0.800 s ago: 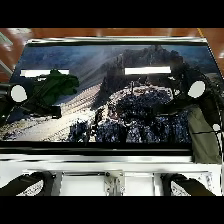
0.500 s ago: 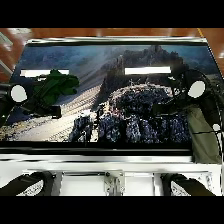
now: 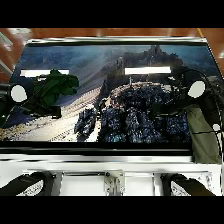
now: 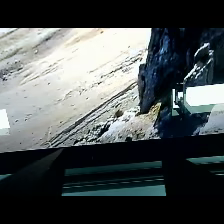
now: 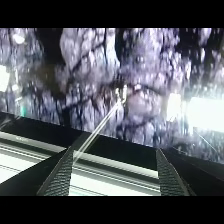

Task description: Fold the shirts.

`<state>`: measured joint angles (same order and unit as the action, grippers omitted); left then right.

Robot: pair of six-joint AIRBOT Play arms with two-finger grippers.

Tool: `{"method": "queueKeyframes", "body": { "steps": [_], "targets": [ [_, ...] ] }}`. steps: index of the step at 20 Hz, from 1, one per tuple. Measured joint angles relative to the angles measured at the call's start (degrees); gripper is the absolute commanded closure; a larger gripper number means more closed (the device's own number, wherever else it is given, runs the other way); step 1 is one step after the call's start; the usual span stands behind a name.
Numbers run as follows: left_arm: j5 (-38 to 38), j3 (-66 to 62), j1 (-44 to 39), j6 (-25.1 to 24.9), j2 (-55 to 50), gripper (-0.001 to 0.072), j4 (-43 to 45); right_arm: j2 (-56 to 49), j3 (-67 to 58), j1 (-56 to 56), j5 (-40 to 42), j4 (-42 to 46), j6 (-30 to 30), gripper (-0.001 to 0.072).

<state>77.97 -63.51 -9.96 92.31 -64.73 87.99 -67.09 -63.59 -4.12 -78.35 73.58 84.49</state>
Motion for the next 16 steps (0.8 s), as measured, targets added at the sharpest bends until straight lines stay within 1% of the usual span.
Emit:
{"method": "queueKeyframes", "body": {
  "steps": [1,3,8,9,10,11,12,16],
  "targets": [
    [-0.5,0.0,0.0,0.2,0.0,-0.0006,-0.2,0.0,0.0,0.0,0.2,-0.2,0.2,0.0082],
    [-3.8,0.0,0.0,0.8,0.0,-0.0006,-0.4,0.0,0.0,0.0,1.0,-0.8,0.3,0.0082],
    [-15.6,0.0,0.2,4.2,-0.2,-0.0003,-1.1,0.0,0.0,0.0,3.7,-1.5,0.4,0.0083],
    [-18.0,-0.1,0.4,5.0,-0.5,0.002,-0.4,0.0,0.0,0.0,4.4,-1.5,0.4,0.0083],
    [-20.6,-0.5,0.8,6.0,-1.0,0.0127,1.0,0.0,0.0,0.0,5.3,-1.6,0.4,0.0083],
    [-22.7,-1.2,1.4,7.1,-1.9,0.0257,2.8,0.0,0.0,0.0,6.1,-1.6,0.4,0.0082],
    [-24.7,-2.4,2.2,8.1,-3.1,0.0323,4.3,0.0,0.0,0.0,7.0,-1.6,0.4,0.0083],
    [-30.4,-11.4,7.1,11.3,-11.7,0.0323,7.8,0.0,0.0,0.0,9.9,-1.7,0.5,0.0083]
  ]
}}
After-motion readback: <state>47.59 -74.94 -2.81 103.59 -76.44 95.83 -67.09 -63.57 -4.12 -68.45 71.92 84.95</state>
